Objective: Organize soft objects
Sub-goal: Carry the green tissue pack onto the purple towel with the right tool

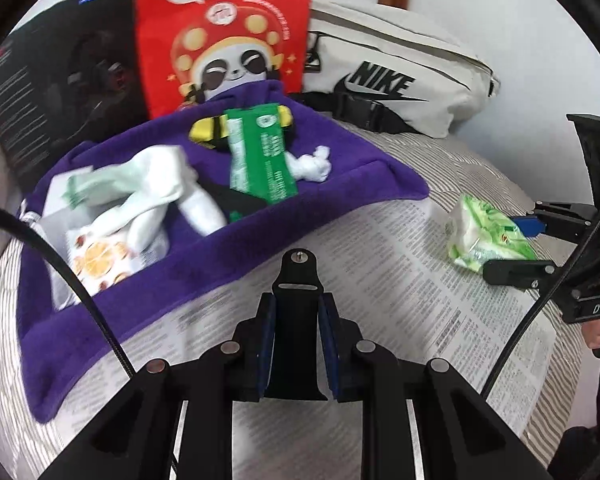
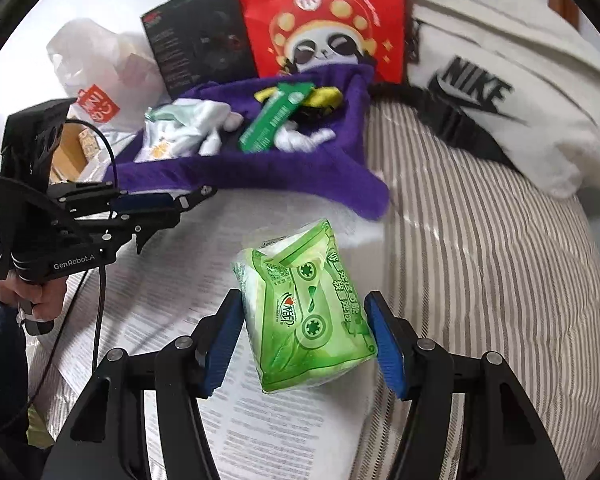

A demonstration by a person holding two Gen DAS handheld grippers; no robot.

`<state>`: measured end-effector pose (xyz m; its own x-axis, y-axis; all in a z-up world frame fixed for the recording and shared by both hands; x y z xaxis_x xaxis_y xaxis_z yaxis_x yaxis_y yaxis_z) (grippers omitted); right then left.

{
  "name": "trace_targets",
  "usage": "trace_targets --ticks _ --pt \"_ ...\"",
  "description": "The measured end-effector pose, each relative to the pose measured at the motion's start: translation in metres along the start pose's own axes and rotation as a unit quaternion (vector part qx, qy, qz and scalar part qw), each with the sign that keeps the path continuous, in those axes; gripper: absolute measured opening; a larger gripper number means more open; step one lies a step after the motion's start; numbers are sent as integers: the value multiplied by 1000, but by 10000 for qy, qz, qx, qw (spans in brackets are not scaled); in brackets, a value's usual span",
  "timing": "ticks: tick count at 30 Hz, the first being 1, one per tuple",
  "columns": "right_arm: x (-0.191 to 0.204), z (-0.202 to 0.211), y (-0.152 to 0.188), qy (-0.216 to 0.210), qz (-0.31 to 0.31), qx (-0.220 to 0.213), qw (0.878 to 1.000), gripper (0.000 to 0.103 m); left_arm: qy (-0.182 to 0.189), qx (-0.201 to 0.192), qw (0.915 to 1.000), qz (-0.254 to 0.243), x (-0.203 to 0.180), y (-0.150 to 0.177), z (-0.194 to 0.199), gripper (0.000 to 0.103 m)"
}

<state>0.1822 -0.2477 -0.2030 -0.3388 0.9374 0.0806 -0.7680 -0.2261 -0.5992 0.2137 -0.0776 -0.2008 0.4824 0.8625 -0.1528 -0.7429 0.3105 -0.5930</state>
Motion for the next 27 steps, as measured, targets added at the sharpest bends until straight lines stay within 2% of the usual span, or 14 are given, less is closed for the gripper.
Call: trace_targets --ticks 11,22,27 --pt "21 -3 -22 -173 85 -96 9998 61 -113 -104 9997 204 19 8 25 21" --pt "34 -17 -54 -268 302 -124 9991 61 -243 -307 9984 404 38 -10 42 21" --pt "32 -21 -76 -243 346 -230 9988 61 -183 -367 9982 441 43 -23 46 21"
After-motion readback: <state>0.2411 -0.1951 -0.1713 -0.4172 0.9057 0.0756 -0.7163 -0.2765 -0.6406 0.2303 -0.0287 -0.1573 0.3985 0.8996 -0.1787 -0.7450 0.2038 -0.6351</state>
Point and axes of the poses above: each gripper's, at about its wrist camera, not at the fingertips, and z roughly against the way its jaws point, x to its left, y to its underside, the point moved 8 cm from there along -z, roughly the way its jaws point, and after that the axes turned 5 degrees about z, right-handed, at the moved point
